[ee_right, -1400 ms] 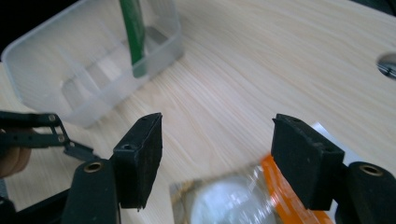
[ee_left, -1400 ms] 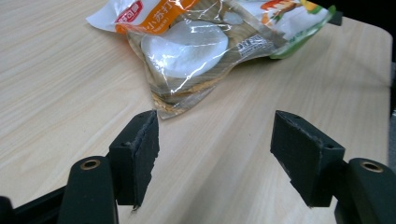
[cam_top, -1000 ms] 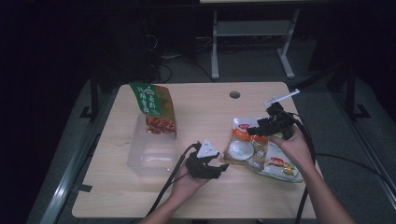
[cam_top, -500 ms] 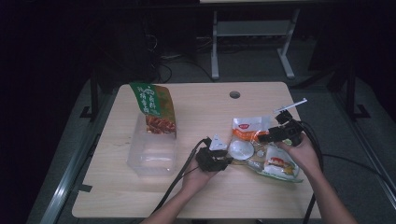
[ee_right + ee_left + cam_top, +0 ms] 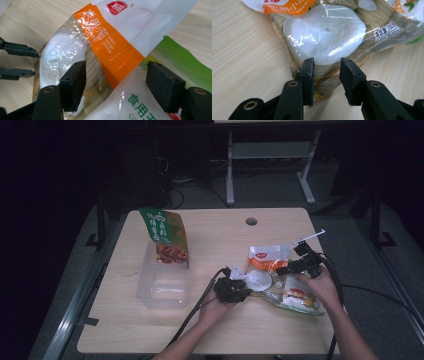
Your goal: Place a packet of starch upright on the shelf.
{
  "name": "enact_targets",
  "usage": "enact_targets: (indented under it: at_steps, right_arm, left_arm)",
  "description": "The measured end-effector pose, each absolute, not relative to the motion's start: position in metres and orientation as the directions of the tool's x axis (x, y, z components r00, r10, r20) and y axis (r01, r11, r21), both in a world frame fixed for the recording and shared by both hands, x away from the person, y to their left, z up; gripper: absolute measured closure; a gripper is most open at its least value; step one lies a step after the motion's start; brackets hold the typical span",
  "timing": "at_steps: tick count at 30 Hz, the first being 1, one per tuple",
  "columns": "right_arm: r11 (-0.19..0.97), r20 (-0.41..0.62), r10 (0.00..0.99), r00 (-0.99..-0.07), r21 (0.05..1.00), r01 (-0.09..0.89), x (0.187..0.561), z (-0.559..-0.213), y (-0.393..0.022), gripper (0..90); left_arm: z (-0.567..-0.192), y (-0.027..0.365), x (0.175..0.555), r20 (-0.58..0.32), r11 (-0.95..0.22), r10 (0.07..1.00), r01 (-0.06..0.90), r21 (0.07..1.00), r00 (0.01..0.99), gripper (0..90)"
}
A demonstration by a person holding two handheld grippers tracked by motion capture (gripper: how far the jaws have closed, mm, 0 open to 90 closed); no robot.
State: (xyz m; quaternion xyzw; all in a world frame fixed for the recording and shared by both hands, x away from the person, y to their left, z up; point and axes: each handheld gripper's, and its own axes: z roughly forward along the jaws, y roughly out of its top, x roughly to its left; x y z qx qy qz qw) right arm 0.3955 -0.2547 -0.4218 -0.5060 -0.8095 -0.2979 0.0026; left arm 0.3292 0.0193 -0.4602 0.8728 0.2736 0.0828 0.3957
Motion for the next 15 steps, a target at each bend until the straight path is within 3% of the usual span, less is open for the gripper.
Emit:
enact_targets:
  at_steps: [15]
  right_arm:
    - [0.283, 0.367, 0.801, -0.473, 0.463, 0.84, 0.4044, -0.4311, -0.2505, 53.6]
  left_arm:
    - [-0.4597, 0.0179, 0.3283, -0.068, -0.543, 0.544, 0.412, 0.732, 0.837, 63.3]
